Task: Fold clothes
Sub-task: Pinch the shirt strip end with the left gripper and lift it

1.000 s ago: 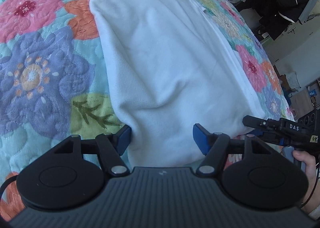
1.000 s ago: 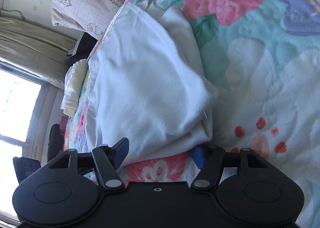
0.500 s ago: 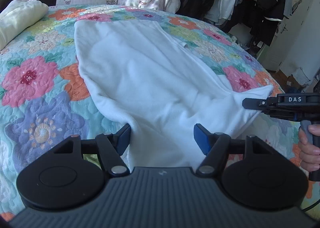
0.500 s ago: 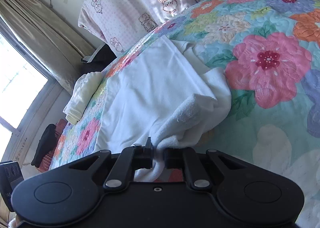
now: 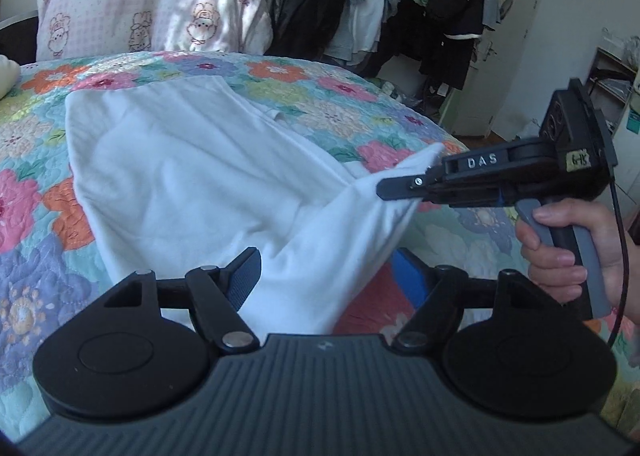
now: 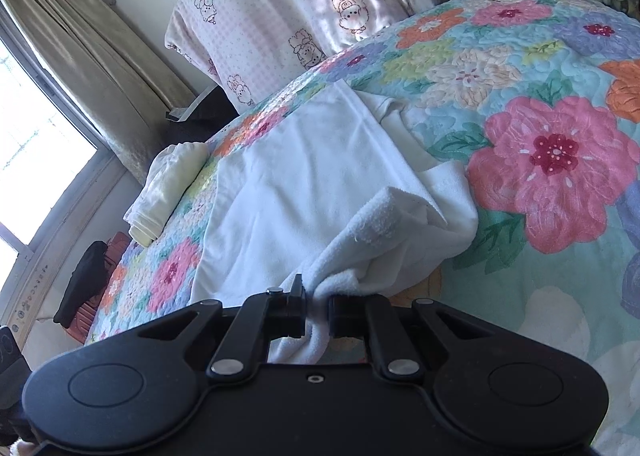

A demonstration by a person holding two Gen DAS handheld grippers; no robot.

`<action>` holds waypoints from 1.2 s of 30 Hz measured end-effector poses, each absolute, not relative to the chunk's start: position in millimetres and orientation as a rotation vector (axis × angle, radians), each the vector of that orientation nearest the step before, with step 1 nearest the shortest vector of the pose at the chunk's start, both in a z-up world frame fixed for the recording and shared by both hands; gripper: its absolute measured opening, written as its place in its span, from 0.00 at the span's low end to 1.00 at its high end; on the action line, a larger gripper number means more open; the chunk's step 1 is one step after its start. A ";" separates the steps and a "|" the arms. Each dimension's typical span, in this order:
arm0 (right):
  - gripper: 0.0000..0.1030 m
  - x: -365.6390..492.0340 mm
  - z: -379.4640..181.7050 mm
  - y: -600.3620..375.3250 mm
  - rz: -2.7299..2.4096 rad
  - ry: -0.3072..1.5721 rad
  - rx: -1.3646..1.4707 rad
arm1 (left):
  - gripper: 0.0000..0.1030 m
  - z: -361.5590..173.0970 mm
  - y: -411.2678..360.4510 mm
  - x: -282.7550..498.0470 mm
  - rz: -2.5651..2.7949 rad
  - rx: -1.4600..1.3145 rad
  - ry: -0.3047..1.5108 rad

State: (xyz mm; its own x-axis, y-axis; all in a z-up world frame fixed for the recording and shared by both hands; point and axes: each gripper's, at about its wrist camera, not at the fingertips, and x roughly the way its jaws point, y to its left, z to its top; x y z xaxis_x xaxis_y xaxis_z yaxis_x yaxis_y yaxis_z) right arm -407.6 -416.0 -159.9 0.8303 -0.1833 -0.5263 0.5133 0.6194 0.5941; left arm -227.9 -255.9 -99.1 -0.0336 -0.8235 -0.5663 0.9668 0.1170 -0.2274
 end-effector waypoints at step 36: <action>0.24 -398.9 -218.5 -411.0 -0.341 0.387 1.135 | 0.16 -118.3 -274.7 -235.5 -1.352 0.467 0.636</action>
State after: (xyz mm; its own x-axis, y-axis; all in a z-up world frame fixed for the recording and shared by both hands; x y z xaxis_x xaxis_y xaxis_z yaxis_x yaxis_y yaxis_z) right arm -398.9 -411.0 -218.5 0.8832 -0.0668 -0.4642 0.4522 0.3839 0.8051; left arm -235.5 -274.7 -118.3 0.0937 -0.7428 -0.6630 0.9842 0.1695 -0.0507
